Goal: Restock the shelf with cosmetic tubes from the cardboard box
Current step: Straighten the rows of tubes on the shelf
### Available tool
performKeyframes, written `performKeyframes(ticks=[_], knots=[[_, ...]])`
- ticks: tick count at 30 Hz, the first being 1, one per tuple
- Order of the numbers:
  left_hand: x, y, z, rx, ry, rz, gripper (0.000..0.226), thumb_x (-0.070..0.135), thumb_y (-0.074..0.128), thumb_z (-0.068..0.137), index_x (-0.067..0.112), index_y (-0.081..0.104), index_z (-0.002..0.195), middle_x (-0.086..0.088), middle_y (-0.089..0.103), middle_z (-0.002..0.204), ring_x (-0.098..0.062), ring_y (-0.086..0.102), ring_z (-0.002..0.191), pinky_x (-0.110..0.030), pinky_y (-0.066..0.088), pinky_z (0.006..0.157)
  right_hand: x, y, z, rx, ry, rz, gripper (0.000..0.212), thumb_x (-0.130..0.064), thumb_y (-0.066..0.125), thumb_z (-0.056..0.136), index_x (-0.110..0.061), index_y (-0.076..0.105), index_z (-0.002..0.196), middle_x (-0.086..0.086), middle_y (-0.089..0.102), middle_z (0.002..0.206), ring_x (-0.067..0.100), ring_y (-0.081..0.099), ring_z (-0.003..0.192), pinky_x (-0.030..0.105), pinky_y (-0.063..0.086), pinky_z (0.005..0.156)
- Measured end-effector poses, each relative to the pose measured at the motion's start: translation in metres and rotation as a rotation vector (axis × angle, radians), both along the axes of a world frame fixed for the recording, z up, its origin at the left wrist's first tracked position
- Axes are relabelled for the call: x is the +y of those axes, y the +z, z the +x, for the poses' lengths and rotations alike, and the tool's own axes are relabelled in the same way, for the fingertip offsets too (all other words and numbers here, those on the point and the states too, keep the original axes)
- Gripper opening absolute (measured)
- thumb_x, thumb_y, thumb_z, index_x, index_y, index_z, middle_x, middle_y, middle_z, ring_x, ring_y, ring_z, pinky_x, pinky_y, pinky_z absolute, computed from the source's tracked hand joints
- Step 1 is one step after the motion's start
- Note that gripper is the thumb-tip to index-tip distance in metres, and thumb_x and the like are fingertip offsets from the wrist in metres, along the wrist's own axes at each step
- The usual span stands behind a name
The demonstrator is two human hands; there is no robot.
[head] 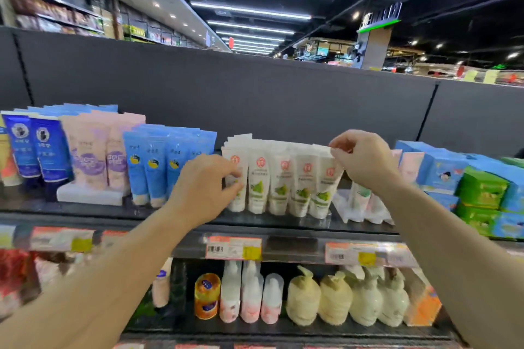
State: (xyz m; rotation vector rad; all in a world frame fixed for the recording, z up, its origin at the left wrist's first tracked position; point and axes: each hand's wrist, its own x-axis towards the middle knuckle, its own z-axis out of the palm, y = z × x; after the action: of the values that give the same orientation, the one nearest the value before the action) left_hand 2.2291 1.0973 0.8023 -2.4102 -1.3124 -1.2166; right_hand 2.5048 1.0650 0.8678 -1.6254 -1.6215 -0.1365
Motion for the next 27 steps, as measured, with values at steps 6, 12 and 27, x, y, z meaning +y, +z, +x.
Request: performKeyframes(ticks=[6, 12, 27], knots=[[-0.009, -0.002, 0.024, 0.038, 0.016, -0.09, 0.014, 0.034, 0.07, 0.084, 0.025, 0.073, 0.095, 0.015, 0.062, 0.083, -0.01, 0.054, 0.082, -0.035, 0.048, 0.08, -0.001, 0.025, 0.034, -0.008, 0.032, 0.037, 0.012, -0.016, 0.062, 0.09, -0.018, 0.073, 0.095, -0.003, 0.069, 0.092, 0.015, 0.061, 0.086, 0.028, 0.048, 0.08], [-0.012, 0.018, 0.084, -0.016, -0.1, -0.12, 0.02, 0.033, 0.067, 0.087, 0.022, 0.071, 0.103, 0.01, 0.066, 0.098, -0.007, 0.056, 0.094, -0.025, 0.041, 0.083, -0.015, 0.035, 0.092, -0.058, -0.016, -0.167, 0.021, -0.027, 0.063, 0.09, -0.022, 0.069, 0.109, -0.009, 0.065, 0.099, 0.011, 0.059, 0.087, 0.023, 0.042, 0.072], [-0.027, 0.031, 0.178, 0.031, -0.204, -0.044, 0.024, 0.037, 0.066, 0.087, 0.023, 0.071, 0.105, 0.004, 0.07, 0.1, -0.015, 0.059, 0.093, -0.03, 0.046, 0.085, -0.036, -0.004, 0.092, -0.015, 0.002, -0.017, 0.017, -0.025, 0.061, 0.091, -0.022, 0.07, 0.104, -0.008, 0.067, 0.097, 0.015, 0.058, 0.082, 0.025, 0.038, 0.071]])
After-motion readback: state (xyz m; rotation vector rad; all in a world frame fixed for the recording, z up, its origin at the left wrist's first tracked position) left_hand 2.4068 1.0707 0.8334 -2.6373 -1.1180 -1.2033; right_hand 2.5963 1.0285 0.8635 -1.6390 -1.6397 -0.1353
